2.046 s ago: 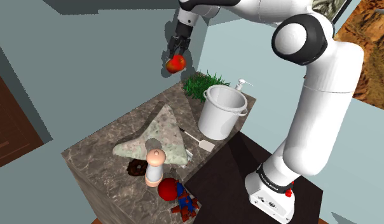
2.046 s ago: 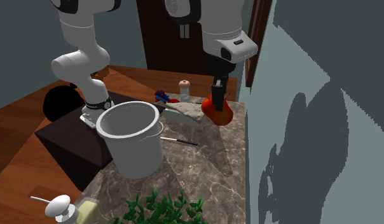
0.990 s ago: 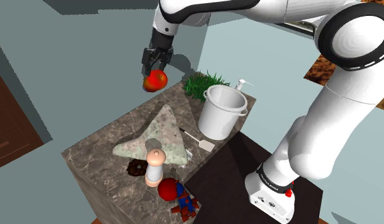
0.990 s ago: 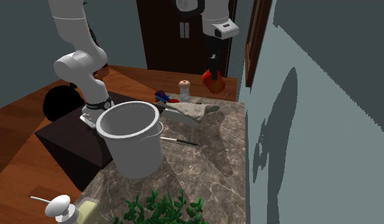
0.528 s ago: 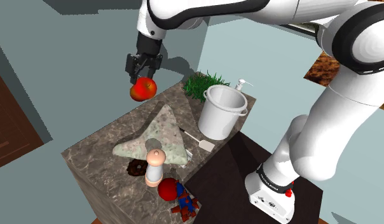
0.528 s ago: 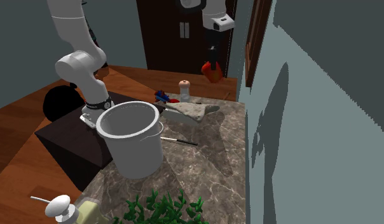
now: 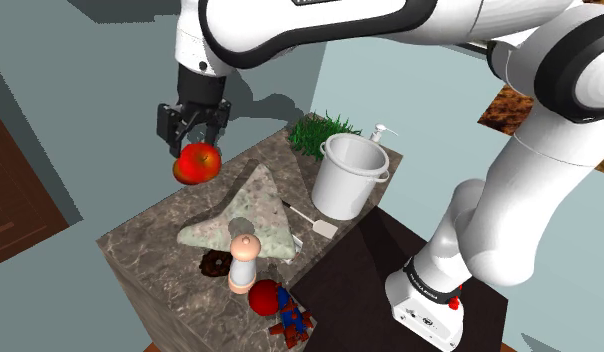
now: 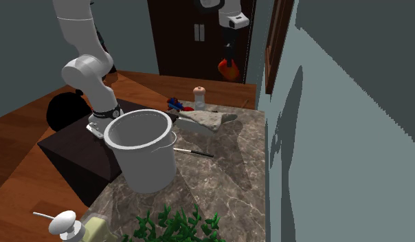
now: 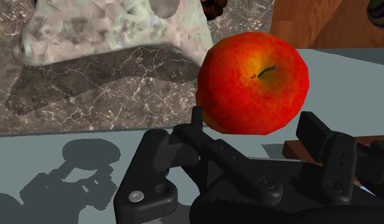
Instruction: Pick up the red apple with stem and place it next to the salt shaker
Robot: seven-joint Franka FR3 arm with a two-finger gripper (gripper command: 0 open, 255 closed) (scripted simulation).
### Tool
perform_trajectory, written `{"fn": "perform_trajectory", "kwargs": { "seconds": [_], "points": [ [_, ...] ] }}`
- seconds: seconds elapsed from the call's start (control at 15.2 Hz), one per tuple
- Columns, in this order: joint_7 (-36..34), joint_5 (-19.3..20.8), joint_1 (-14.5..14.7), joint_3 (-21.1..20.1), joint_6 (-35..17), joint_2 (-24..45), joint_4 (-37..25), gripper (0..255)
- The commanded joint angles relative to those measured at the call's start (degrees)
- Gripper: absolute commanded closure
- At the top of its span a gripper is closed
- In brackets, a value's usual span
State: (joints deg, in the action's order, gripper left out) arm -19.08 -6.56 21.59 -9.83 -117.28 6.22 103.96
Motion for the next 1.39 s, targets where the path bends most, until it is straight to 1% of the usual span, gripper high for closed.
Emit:
{"fn": "perform_trajectory", "kwargs": {
  "seconds": [0.0, 0.33, 1.32],
  "points": [
    [-3.0, 0.7, 1.6, -1.1, -0.4, 0.8, -0.7, 255],
    [-9.7, 2.6, 5.3, -3.5, -0.4, 3.5, -4.0, 255],
    [-9.2, 3.0, 5.5, -3.4, -11.1, 6.7, 3.5, 255]
  ]
}}
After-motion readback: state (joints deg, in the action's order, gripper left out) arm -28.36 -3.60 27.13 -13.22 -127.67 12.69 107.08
